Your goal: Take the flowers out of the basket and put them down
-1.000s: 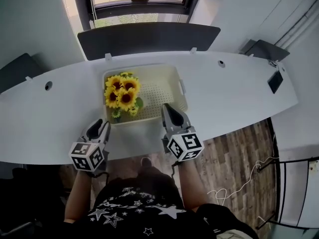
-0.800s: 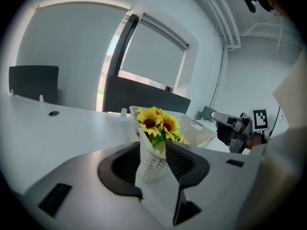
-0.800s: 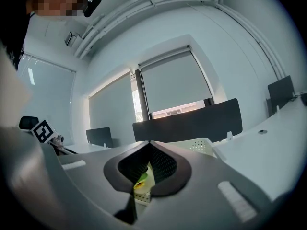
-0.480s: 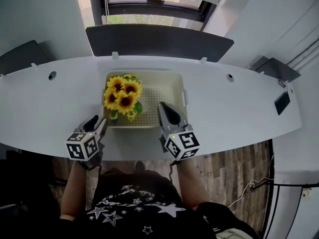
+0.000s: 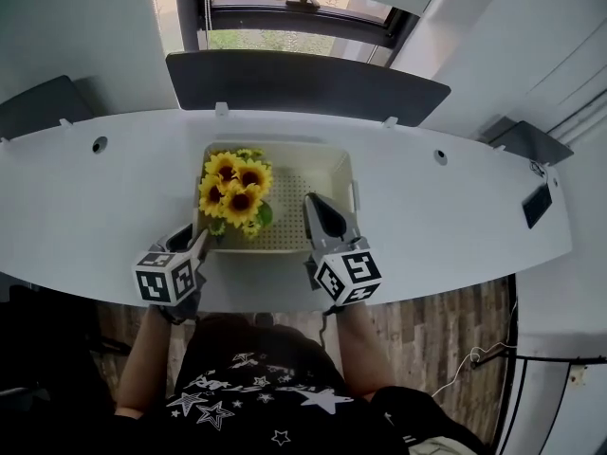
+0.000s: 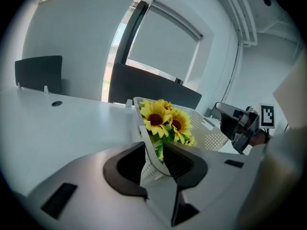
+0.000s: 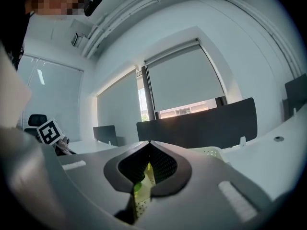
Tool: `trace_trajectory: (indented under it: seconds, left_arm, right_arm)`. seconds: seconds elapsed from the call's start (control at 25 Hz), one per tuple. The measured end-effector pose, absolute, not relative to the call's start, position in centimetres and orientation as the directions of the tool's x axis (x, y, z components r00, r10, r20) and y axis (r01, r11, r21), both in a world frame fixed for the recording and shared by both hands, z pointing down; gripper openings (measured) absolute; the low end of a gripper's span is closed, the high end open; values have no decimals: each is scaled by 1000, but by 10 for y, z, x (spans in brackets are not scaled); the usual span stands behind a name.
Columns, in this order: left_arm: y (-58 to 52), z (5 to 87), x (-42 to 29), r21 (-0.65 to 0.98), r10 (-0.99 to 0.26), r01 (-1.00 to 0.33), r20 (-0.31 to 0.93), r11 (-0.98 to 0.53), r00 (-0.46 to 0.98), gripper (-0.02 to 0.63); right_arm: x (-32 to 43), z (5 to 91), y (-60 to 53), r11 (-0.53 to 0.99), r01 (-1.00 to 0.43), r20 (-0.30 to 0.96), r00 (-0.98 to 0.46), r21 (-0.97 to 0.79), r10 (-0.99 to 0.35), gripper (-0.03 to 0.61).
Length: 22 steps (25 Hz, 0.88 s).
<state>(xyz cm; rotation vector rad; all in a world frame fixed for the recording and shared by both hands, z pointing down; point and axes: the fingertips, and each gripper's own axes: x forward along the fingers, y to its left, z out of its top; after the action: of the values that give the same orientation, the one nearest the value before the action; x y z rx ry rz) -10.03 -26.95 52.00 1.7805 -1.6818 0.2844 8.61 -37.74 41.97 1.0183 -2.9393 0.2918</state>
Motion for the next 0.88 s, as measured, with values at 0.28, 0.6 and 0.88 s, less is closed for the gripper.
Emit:
trace_trajectory:
  seconds: [0.28,0.6,0.88]
  left_arm:
    - [-269,523,-101,355,-807,-930,574,95,137,97]
    - [-270,522,-99,406,-821,-912,539,56,189,98]
    - [-270,521,-98,416,-831,-907,526,62,184,98]
  right_arm:
    - [75,425,-384,773,-635,203,-755,9,-623,3]
    - [57,444,-412,820,-571,371,-757,20,-537,5]
    - [30,483,-412,913,-406,536,-777,-27,-330,65]
